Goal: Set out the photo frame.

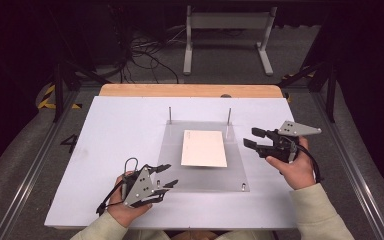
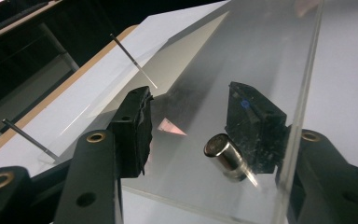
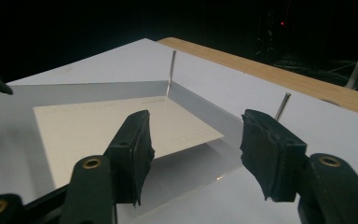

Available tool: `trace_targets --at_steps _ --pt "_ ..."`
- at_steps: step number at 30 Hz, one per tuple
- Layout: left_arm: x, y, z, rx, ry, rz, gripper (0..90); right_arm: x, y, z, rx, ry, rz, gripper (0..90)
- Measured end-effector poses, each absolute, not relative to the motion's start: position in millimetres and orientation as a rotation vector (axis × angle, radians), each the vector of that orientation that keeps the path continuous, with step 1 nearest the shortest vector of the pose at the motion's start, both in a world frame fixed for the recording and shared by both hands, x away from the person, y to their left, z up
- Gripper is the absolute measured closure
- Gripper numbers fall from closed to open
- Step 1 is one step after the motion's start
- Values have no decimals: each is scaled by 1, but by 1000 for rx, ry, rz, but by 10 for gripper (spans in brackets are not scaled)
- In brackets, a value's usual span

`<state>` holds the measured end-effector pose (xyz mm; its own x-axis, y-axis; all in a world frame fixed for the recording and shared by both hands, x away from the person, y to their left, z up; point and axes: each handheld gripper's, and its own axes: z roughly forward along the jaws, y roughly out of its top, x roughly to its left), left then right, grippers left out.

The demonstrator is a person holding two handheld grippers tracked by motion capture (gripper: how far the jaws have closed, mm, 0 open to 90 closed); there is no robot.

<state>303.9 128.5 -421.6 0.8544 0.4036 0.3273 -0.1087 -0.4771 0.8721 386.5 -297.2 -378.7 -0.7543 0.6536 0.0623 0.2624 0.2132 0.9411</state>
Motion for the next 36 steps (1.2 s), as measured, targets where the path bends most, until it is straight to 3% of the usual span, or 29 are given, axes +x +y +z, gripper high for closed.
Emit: trace_targets --at_steps 22,36 --pt "305 129 -422 1990 208 611 488 333 -295 -393 713 2271 1548 436" --pt "304 129 -422 1992 213 606 485 319 -303 -414 725 2326 1487 376"
